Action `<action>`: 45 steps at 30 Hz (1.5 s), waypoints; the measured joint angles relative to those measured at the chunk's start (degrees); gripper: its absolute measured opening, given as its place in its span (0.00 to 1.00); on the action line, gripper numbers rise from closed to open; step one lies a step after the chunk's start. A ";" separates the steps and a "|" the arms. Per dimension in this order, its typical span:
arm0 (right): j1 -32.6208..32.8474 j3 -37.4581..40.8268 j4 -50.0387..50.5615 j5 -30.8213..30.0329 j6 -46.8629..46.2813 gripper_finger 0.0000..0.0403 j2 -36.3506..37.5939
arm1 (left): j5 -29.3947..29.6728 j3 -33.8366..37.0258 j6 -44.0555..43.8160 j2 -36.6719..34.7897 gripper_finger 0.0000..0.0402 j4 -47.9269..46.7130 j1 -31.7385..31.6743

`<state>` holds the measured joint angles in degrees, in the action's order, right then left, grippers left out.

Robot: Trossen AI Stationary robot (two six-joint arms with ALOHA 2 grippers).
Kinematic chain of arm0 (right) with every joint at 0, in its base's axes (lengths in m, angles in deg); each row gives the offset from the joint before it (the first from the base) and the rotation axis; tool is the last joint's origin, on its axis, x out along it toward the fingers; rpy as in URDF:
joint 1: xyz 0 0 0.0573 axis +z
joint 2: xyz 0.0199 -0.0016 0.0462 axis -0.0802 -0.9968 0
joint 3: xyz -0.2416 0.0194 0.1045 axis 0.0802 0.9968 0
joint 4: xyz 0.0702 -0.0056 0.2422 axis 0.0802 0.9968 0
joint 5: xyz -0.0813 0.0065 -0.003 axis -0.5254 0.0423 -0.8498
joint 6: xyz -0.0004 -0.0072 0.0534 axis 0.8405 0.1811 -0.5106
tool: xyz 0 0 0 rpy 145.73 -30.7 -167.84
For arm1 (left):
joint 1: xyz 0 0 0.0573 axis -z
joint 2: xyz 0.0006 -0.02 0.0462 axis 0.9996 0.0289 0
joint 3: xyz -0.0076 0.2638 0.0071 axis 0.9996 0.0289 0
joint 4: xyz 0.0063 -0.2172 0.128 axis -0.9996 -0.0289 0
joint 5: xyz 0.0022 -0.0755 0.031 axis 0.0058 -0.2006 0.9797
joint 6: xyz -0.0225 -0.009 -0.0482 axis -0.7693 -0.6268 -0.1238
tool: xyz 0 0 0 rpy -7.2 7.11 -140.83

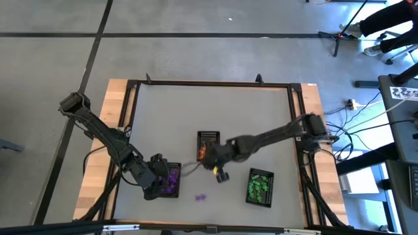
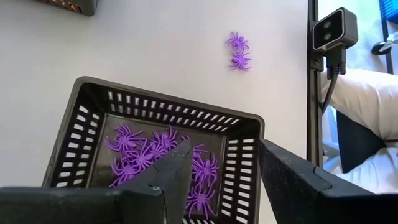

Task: Sort Halloween decoration
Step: Put the orange spider toy into the top black bin, then put the violet spider toy into the bottom left black bin

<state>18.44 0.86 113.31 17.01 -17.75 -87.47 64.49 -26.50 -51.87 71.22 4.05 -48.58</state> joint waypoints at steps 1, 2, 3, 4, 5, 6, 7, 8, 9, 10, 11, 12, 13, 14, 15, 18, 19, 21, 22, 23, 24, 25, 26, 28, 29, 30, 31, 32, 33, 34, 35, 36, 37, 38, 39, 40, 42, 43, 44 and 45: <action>-0.79 1.66 -1.74 0.07 0.00 0.00 1.80 | 0.00 -0.01 -0.02 0.00 0.43 0.04 0.00; -1.55 3.33 -3.83 0.09 -0.02 0.00 3.56 | -0.01 0.00 0.00 0.00 0.43 0.04 0.00; -2.36 5.21 -6.75 0.16 -0.03 0.00 5.42 | 0.00 0.00 0.00 0.00 0.43 -0.14 0.00; -3.18 7.39 -9.92 0.31 -0.04 0.00 7.09 | 0.00 0.00 0.00 0.00 0.43 -0.11 0.00; -3.97 9.49 -12.76 0.37 -0.08 0.00 8.26 | 0.00 0.00 -0.01 0.00 0.43 -0.05 0.00; -4.84 11.51 -16.11 0.38 -0.31 0.00 9.34 | -0.01 0.00 0.00 0.00 0.43 -0.08 0.00; -5.62 13.38 -18.77 0.38 -0.48 0.00 10.13 | 0.00 0.00 -0.01 0.00 0.43 -0.03 0.00; -6.45 14.79 -20.44 0.40 -0.84 0.00 10.29 | 0.00 0.00 -0.01 0.00 0.43 -0.12 0.00; -7.28 15.75 -21.75 0.40 -1.47 0.00 10.29 | 0.00 0.00 0.00 0.00 0.43 -0.11 0.00; -8.03 16.60 -22.34 0.40 -2.13 0.00 10.21 | -0.01 0.00 0.00 0.00 0.43 -0.05 0.00; -8.79 17.20 -21.93 0.36 -3.02 0.00 10.14 | 0.00 0.00 -0.02 0.00 0.43 -0.07 0.00; -9.37 17.63 -21.66 0.23 -3.67 0.00 9.70 | 0.02 -0.02 0.00 0.00 0.43 0.04 0.00; -9.83 17.70 -21.97 -0.19 -4.62 0.00 8.98 | 0.05 -0.01 0.00 0.00 0.43 0.05 0.00; -10.25 17.71 -21.68 -0.56 -5.22 0.00 8.58 | 0.07 0.00 -0.01 0.00 0.43 -0.07 0.00; -10.65 17.88 -20.16 -0.58 -5.62 0.00 8.43 | 0.04 -0.02 -0.01 -0.01 0.43 -0.04 0.00; -10.96 17.71 -19.72 -0.63 -5.77 0.00 8.14 | 0.02 0.00 -0.02 -0.02 0.43 -0.13 0.00; -10.96 17.73 -19.17 -0.83 -5.75 0.00 8.17 | 0.02 -0.02 -0.02 0.00 0.43 -0.06 0.00; -10.90 17.79 -18.99 -2.27 -5.71 0.00 8.19 | 0.02 -0.01 -0.02 -0.02 0.43 -0.02 0.00; -10.88 17.79 -19.01 -3.31 -5.65 0.00 8.19 | 0.02 -0.01 0.00 -0.02 0.43 -0.09 0.00; -10.88 17.79 -19.11 -4.00 -5.65 0.00 8.19 | 0.02 0.00 -0.01 -0.02 0.43 -0.04 0.00; -10.88 17.79 -19.20 -4.42 -5.62 0.00 8.19 | 0.01 0.00 -0.02 -0.02 0.43 0.00 0.00; -10.88 17.79 -19.20 -4.66 -5.62 0.00 8.19 | 0.00 0.00 -0.01 -0.02 0.43 -0.05 0.00; -10.88 17.79 -19.26 -4.71 -5.62 0.00 8.19 | 0.00 -0.01 -0.01 -0.02 0.43 -0.06 0.00; -10.88 17.79 -19.84 -4.79 -5.69 0.00 8.19 | 0.00 0.00 -0.02 -0.02 0.43 -0.04 0.00; -10.88 17.79 -20.02 -4.82 -5.84 0.00 8.19 | 0.00 -0.02 -0.02 -0.02 0.43 -0.07 0.00; -10.88 17.79 -20.07 -4.82 -5.86 0.01 8.19 | 0.00 -0.02 0.00 -0.02 0.43 -0.07 0.00; -10.84 17.79 -20.16 -4.82 -5.88 0.02 8.19 | 0.00 -0.01 0.00 -0.02 0.43 -0.05 0.00; -10.82 17.79 -20.35 -4.81 -5.88 0.04 8.19 | 0.00 -0.01 -0.01 -0.02 0.43 -0.05 0.00; -10.69 17.79 -20.51 -4.80 -5.90 0.07 8.19 | 0.01 0.00 -0.02 -0.02 0.43 -0.07 0.00; -10.36 17.79 -20.57 -4.84 -5.90 0.11 8.19 | 0.00 0.00 -0.01 -0.02 0.43 -0.06 0.00; -10.11 17.79 -20.50 -5.24 -5.92 0.15 8.19 | 0.00 -0.01 -0.02 -0.02 0.43 -0.06 0.00; -9.92 17.79 -20.44 -6.16 -5.88 0.20 8.19 | 0.00 -0.02 -0.02 -0.02 0.43 -0.07 0.00; -9.57 17.79 -20.46 -6.85 -5.94 0.25 8.19 | 0.00 -0.02 -0.02 -0.02 0.43 -0.07 0.00; -9.28 17.79 -20.60 -7.16 -5.95 0.30 8.19 | 0.00 0.00 -0.01 -0.02 0.43 -0.07 0.00; -9.24 17.68 -20.59 -6.98 -5.85 0.35 8.19 | 0.00 0.00 0.00 -0.02 0.43 -0.07 0.00; -9.04 17.31 -20.43 -5.86 -5.84 0.40 8.19 | 0.00 -0.01 -0.01 -0.02 0.43 -0.07 0.00; -8.82 15.97 -20.21 -1.54 -6.05 0.48 8.19 | 0.00 0.00 -0.02 -0.02 0.43 -0.07 0.00; -8.53 15.07 -20.38 1.47 -6.34 0.51 8.19 | 0.00 -0.01 -0.01 -0.02 0.43 -0.06 0.00; -8.05 14.19 -20.66 4.34 -7.19 0.54 8.19 | 0.00 -0.02 0.00 -0.02 0.43 -0.05 0.00; -7.40 13.42 -20.95 6.54 -7.90 0.56 8.19 | 0.00 -0.01 -0.01 -0.02 0.43 -0.09 0.00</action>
<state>11.04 14.28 92.36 23.55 -25.65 -79.28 64.49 -26.50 -51.88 71.19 3.96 -48.58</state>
